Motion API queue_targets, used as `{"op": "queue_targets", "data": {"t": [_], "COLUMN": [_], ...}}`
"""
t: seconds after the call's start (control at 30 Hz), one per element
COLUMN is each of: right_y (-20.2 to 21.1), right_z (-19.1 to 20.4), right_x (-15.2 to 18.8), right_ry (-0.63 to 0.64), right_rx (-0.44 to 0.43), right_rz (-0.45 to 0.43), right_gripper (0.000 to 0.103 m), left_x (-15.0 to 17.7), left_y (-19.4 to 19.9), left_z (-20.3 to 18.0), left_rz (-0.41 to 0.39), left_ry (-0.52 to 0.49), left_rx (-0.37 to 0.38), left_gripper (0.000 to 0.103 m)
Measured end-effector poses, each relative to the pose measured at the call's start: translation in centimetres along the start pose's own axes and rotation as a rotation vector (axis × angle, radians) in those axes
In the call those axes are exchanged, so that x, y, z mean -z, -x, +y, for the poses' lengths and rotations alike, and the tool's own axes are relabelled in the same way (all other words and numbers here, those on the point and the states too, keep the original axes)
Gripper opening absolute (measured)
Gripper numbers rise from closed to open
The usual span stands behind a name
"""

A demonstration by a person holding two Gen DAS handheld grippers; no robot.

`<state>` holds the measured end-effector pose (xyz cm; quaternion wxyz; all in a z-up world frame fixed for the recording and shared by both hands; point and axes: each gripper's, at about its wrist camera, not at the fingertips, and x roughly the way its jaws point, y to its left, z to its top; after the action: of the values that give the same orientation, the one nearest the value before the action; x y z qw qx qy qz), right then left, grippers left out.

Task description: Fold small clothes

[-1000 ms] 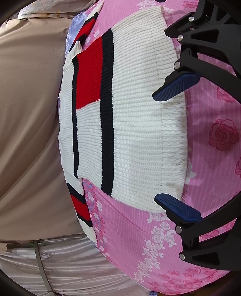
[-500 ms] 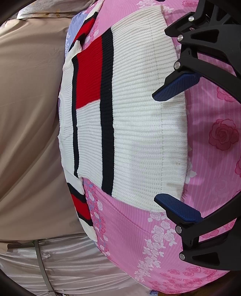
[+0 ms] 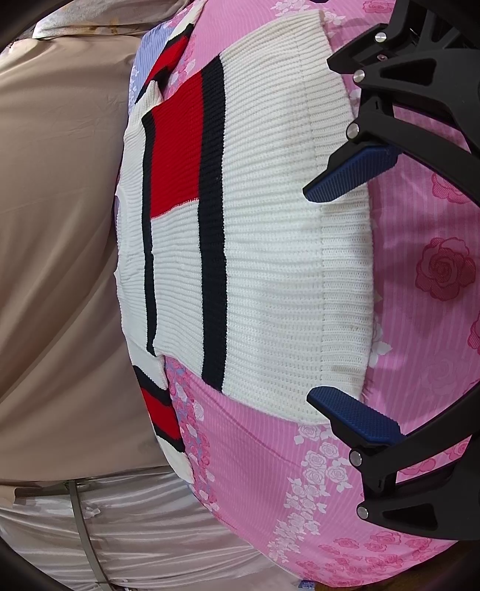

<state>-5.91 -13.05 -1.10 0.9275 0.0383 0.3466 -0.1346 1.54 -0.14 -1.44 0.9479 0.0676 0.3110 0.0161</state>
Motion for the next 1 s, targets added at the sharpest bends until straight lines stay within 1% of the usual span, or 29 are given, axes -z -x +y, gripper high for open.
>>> {"op": "queue_targets", "data": {"t": [1.0], "right_y": [-0.07], "right_z": [0.13], "right_x": [-0.11], "right_ry": [0.000], "right_rx": [0.003], "right_rz": [0.002], "right_gripper": [0.098], "left_x": [-0.01], "left_y": [-0.02], "left_z": [-0.08], "left_rz": [-0.003], "left_ry": [-0.005], "left_rx": [-0.008], "left_gripper": [0.098]}}
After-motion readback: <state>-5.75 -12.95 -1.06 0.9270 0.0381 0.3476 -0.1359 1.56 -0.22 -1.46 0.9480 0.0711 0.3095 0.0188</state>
